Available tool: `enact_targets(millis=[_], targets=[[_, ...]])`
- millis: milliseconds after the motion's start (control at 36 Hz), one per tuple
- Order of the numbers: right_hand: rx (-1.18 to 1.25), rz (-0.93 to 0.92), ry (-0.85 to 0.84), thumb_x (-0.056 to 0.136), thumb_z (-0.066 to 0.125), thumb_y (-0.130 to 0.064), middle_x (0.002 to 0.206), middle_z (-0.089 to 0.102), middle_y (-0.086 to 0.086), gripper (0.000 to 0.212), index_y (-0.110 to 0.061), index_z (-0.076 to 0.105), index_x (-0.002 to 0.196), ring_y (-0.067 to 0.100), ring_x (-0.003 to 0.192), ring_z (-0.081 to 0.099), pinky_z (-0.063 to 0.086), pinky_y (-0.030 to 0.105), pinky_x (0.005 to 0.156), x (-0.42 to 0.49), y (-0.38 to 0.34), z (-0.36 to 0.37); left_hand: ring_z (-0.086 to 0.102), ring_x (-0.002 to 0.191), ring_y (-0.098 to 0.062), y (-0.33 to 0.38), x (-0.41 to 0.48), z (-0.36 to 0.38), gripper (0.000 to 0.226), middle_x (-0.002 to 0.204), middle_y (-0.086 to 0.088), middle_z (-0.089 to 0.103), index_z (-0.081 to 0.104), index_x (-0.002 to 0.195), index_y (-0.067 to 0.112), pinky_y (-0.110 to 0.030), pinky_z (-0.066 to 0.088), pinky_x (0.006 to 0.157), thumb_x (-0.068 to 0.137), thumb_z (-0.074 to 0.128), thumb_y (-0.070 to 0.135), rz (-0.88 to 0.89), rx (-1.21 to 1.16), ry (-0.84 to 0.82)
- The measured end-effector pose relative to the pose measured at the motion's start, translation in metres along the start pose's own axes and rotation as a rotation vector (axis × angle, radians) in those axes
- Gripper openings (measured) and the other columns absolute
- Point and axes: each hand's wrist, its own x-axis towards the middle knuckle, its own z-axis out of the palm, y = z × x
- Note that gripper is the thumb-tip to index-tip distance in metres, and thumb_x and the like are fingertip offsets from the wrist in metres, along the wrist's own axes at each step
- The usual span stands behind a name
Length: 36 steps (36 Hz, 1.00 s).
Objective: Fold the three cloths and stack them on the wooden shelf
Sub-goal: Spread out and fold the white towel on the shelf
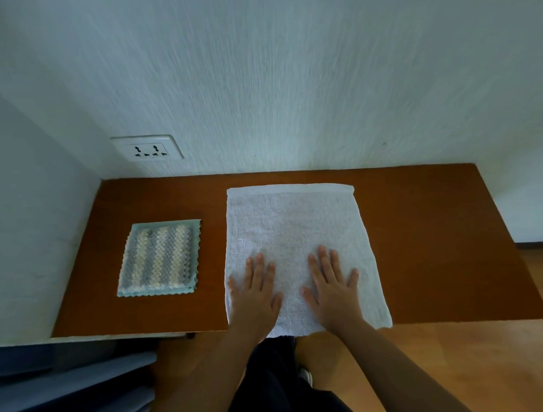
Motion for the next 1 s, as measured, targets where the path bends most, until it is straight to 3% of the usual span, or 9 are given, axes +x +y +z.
enact_targets(millis=[167, 278, 417, 472, 528, 611, 722, 917, 1000], targets=[[0.01, 0.018, 0.0, 0.095, 0.004, -0.054, 0.148, 0.036, 0.012, 0.067, -0.014, 0.033, 0.141, 0.033, 0.133, 0.035, 0.039, 0.063, 0.089, 0.01, -0.001, -0.005, 0.043, 0.13, -0.033, -0.003, 0.011, -0.003, 0.06, 0.144, -0.015, 0.042, 0.035, 0.137, 0.012, -0.061, 0.045, 0.085, 0.087, 0.03, 0.046, 0.002, -0.011, -0.005], [0.009, 0.016, 0.008, 0.095, 0.002, -0.055, 0.147, 0.038, 0.013, 0.069, -0.013, 0.035, 0.14, 0.035, 0.132, 0.037, 0.036, 0.065, 0.09, 0.015, 0.0, -0.006, 0.044, 0.129, -0.033, -0.002, 0.016, -0.004, 0.058, 0.142, -0.016, 0.044, 0.035, 0.136, 0.011, -0.06, 0.045, 0.086, 0.088, 0.028, 0.044, 0.003, -0.02, 0.005], [0.053, 0.015, 0.097, 0.098, 0.001, -0.046, 0.146, 0.038, 0.013, 0.062, -0.013, 0.032, 0.14, 0.036, 0.134, 0.035, 0.026, 0.062, 0.097, 0.015, -0.015, -0.012, 0.011, 0.143, -0.025, 0.01, 0.016, -0.004, 0.051, 0.144, -0.011, 0.042, 0.034, 0.136, 0.01, -0.058, 0.034, 0.098, 0.101, 0.006, 0.033, 0.052, -0.038, 0.139], [0.047, -0.034, 0.104, 0.099, 0.007, -0.043, 0.151, 0.031, 0.011, 0.057, -0.013, 0.029, 0.142, 0.034, 0.138, 0.026, 0.025, 0.062, 0.1, 0.015, -0.022, -0.007, 0.002, 0.144, -0.023, 0.017, 0.014, 0.0, 0.046, 0.143, -0.01, 0.042, 0.034, 0.136, 0.01, -0.057, 0.033, 0.099, 0.1, 0.013, 0.03, 0.094, -0.036, 0.149], [0.024, -0.073, 0.114, 0.096, 0.023, -0.043, 0.156, 0.012, 0.009, 0.058, -0.012, 0.021, 0.145, 0.032, 0.142, 0.013, 0.022, 0.06, 0.104, 0.014, -0.025, 0.005, 0.012, 0.143, -0.025, 0.022, 0.011, 0.007, 0.046, 0.142, -0.01, 0.042, 0.035, 0.135, 0.009, -0.057, 0.039, 0.101, 0.099, 0.018, 0.032, 0.108, -0.047, 0.133], [0.028, -0.121, 0.126, 0.092, 0.03, -0.042, 0.157, -0.005, 0.005, 0.063, -0.012, 0.017, 0.145, 0.029, 0.142, 0.008, 0.022, 0.058, 0.107, 0.011, -0.024, 0.021, 0.006, 0.144, -0.023, 0.023, 0.004, 0.018, 0.048, 0.144, -0.01, 0.039, 0.035, 0.137, 0.009, -0.05, 0.017, 0.111, 0.097, 0.024, 0.033, 0.131, -0.053, 0.119], [0.028, -0.146, 0.101, 0.1, 0.01, -0.044, 0.155, 0.021, 0.006, 0.057, -0.012, 0.027, 0.144, 0.028, 0.142, 0.015, 0.029, 0.057, 0.107, 0.011, -0.009, 0.019, 0.004, 0.145, -0.02, 0.006, -0.004, 0.023, 0.055, 0.155, -0.004, 0.021, 0.032, 0.144, 0.013, -0.049, 0.008, 0.112, 0.101, 0.009, 0.039, 0.116, 0.001, 0.091], [0.045, 0.037, 0.098, 0.097, 0.002, -0.048, 0.155, 0.016, 0.007, 0.064, -0.012, 0.016, 0.148, 0.029, 0.143, 0.011, 0.017, 0.052, 0.109, 0.004, 0.039, 0.007, 0.006, 0.143, -0.022, -0.02, -0.012, 0.014, 0.058, 0.153, -0.009, 0.025, 0.019, 0.146, 0.011, -0.052, 0.026, 0.104, 0.098, 0.007, 0.044, -0.01, 0.02, 0.116], [0.043, 0.106, 0.085, 0.091, -0.001, -0.054, 0.156, 0.0, 0.003, 0.068, -0.016, 0.004, 0.148, 0.026, 0.144, -0.003, 0.004, 0.05, 0.111, -0.003, 0.057, 0.003, 0.006, 0.143, -0.022, -0.028, -0.015, 0.012, 0.06, 0.152, -0.009, 0.026, 0.019, 0.146, 0.011, -0.055, 0.025, 0.103, 0.098, 0.004, 0.045, -0.047, 0.015, 0.09]])
